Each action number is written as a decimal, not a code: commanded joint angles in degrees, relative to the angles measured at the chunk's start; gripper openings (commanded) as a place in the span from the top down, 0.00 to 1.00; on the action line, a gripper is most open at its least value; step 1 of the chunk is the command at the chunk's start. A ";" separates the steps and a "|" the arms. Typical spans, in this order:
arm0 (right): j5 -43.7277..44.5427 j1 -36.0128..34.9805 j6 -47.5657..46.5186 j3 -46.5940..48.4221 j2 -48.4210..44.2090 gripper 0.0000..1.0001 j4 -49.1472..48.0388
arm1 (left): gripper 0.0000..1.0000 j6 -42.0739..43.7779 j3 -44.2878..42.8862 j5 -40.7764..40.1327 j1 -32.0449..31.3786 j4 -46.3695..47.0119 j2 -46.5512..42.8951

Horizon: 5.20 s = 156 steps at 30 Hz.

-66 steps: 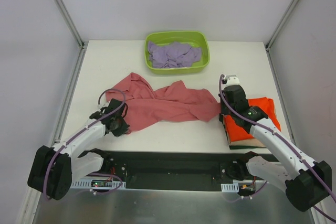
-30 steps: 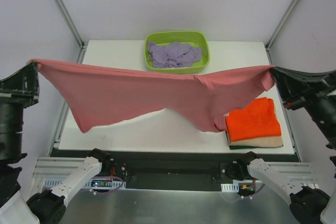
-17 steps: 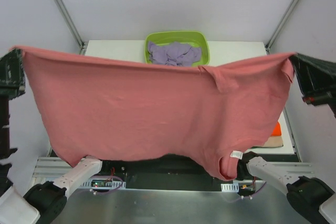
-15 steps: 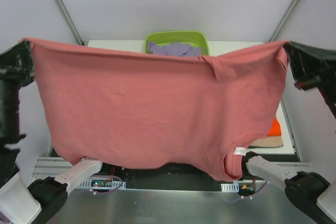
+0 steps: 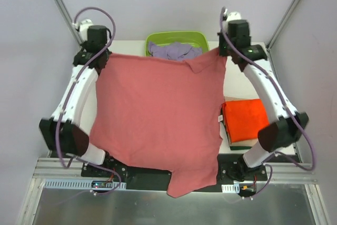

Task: Fold and stack the t-shirts
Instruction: Flatten out the tshirt, then fold the flattened tshirt in 1/3 of the way

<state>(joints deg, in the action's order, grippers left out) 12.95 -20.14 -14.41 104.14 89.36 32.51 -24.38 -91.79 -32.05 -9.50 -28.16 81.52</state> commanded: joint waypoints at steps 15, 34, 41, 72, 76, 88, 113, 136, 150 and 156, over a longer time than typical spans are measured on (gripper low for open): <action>-4.68 1.77 7.64 -6.57 19.89 0.99 -8.17 | 1.00 -0.58 9.87 19.04 7.12 14.10 23.96; -9.62 -0.42 13.70 -29.42 -5.15 0.95 5.44 | 1.00 -2.51 29.56 19.74 9.06 16.47 4.54; -10.49 -3.67 17.57 -36.27 -13.94 0.91 9.32 | 1.00 -1.11 33.78 18.17 9.06 15.34 -1.00; -2.67 -14.40 19.07 -40.96 -5.80 0.11 -4.74 | 0.01 -5.94 30.79 36.77 10.55 9.26 0.56; -6.61 -12.30 20.39 -36.21 1.94 0.04 -4.91 | 0.01 -6.12 27.98 39.17 10.55 9.97 9.08; -14.88 -2.98 27.68 -33.65 18.74 0.01 -7.29 | 0.01 -8.84 27.01 29.25 13.27 8.83 19.20; -3.49 -0.50 8.89 -19.84 16.92 0.02 -4.75 | 0.01 -10.25 14.78 28.80 15.30 4.43 20.28; 0.59 -19.15 2.81 -17.30 24.98 0.43 0.97 | 0.01 -24.65 61.02 20.46 3.27 5.05 -25.52; 1.91 -17.13 5.27 -11.95 28.94 0.86 3.17 | 0.01 -23.17 63.22 15.53 -0.08 4.96 -27.11; -8.19 -16.77 4.48 -8.95 26.31 0.99 11.24 | 0.01 -22.99 63.49 14.13 -0.08 4.87 -27.29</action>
<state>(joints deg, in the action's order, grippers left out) 11.35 -36.95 -9.96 92.07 118.19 36.80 -48.31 -28.73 -15.05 -9.08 -23.07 54.83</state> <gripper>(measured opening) 0.022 0.990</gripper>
